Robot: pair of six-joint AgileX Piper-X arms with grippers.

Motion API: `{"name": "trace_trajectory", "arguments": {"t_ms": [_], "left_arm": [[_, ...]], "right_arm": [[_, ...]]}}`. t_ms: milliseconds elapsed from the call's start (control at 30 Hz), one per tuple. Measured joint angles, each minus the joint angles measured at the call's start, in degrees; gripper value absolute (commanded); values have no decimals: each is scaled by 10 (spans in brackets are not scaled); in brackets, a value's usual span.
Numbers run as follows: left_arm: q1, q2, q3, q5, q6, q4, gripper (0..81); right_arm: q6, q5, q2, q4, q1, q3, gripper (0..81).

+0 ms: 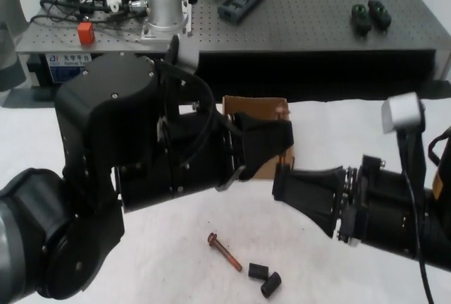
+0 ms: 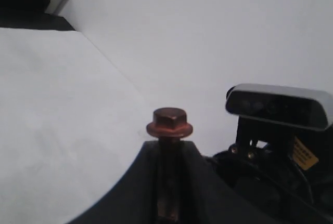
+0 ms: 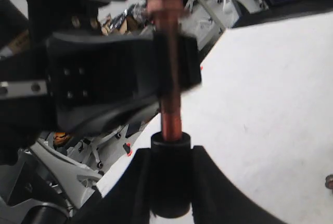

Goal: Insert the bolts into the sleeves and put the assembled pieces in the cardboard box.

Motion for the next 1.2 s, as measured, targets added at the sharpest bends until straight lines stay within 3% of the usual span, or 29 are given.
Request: {"name": "trace_trajectory", "arguments": {"t_ms": [233,333,400,433,467,667,767,933,1200], "left_arm": [[-1,0,0,23,0,15,27],[0,0,0,31,0,18,248],[0,0,0,36,0,25,482],[0,0,0,29,0,27,554],[0,0,0,19,0,31,566],[8,0,0,-49,58,143,419],[4,0,0,-76,144,222,420],[-9,0,0,-110,214,292,420],[-10,0,0,-145,240,373,420]], "right_arm": [[-18,1,0,0,0,0,7],[-28,1,0,0,0,0,7],[-38,6,0,0,-2,0,7],[-41,12,0,0,-5,0,7],[-44,21,0,1,-11,-1,7],[-118,122,59,95,-71,-73,7],[-168,164,181,181,-99,-193,7],[-215,245,457,353,-100,-501,7],[-240,284,631,510,-98,-702,7]]}}
